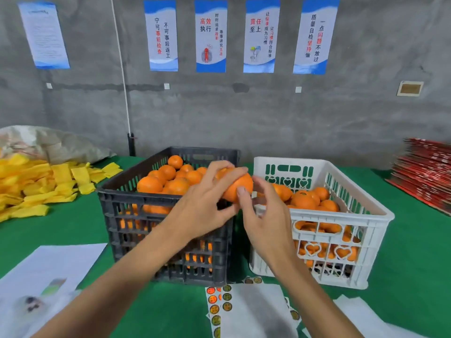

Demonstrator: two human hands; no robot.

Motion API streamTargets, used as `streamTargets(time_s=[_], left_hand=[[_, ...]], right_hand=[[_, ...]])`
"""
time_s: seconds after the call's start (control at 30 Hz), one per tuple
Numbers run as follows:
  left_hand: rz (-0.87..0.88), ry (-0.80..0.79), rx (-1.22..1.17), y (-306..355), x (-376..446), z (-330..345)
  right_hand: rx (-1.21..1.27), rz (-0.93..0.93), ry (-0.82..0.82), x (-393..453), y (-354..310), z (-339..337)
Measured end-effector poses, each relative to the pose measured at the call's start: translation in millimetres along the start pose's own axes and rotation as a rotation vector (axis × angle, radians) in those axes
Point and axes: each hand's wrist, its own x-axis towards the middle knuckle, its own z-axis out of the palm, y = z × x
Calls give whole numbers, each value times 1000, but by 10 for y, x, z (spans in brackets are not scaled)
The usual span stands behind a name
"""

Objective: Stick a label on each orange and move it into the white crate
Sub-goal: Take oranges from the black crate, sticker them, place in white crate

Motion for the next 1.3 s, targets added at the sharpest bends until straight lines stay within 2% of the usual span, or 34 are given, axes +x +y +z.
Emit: streamTargets(time_s=[0.1,0.2,0.27,0.37,0.43,0.53,0.6,0.7,0.9,1.13,1.3], left_hand=[[-20,6,11,199,-454,67],[-134,-52,-66,284,-946,312],[-256,-167,-170,288,-1232,523],[-416,-427,-263,286,-1642,844],[-466,-511,-299,242,-1836,1000],[-549,-467,-379,193,-2003,1123],[-585,-434,-405,202,-2049,1140],[-591,-384,-440,232,-2103,1141],[-602,-320,-503,235,-2141,1113],[-606,-263,-597,210,-2169,1098],[-623,-261,-675,250,-2177,1125]], right_hand=[[13,-27,5,-282,80,19],[67,41,-109,-713,338,65],[32,122,-251,-959,554,39],[-57,236,-533,-1289,911,-76],[-42,260,-667,-1464,1065,-168],[-22,229,-793,-1630,1143,-251],[-104,127,-850,-1687,1160,-258],[-239,-42,-837,-1699,1150,-227],[-282,-164,-792,-1677,1176,-182],[-288,-80,-856,-1704,1256,-167],[-282,-83,-801,-1676,1211,-151]])
